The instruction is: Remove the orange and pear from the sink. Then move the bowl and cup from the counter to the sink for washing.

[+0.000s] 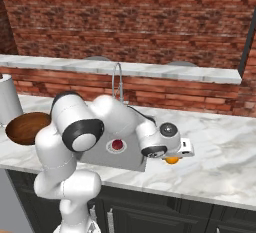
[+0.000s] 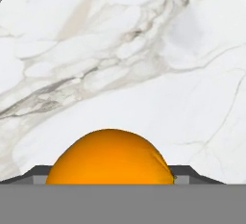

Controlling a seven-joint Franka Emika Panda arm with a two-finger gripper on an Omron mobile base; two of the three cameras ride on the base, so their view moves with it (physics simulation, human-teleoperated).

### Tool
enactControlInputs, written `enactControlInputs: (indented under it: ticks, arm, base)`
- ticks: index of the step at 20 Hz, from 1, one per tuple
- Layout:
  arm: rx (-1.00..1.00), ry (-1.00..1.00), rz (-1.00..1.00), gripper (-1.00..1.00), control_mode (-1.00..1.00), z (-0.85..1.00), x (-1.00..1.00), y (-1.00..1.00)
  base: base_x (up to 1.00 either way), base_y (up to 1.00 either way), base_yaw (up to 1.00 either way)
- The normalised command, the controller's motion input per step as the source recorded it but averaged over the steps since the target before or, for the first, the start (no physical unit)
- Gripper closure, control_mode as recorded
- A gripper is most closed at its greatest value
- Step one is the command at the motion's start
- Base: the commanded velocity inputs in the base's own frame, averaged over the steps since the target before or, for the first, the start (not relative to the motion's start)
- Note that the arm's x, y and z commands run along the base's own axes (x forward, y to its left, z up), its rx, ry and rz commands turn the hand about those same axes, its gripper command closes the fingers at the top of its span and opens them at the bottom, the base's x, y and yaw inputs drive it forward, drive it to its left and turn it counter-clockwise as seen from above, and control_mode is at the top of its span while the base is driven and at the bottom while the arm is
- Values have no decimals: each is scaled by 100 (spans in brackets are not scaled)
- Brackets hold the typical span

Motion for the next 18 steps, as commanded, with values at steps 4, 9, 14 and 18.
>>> enactControlInputs:
  ticks: [4, 9, 14, 18]
  arm:
    - [0, 0, -2, -100, -100, -17, 0, 0]
    - [0, 0, -2, -100, -100, -11, 0, -1]
    - [0, 2, -4, -100, -100, -8, 0, 0]
    - [2, 2, -2, -100, -100, 0, 0, 0]
  base:
    - [0, 0, 0]
    - [0, 0, 0]
    - [0, 0, 0]
    - [0, 0, 0]
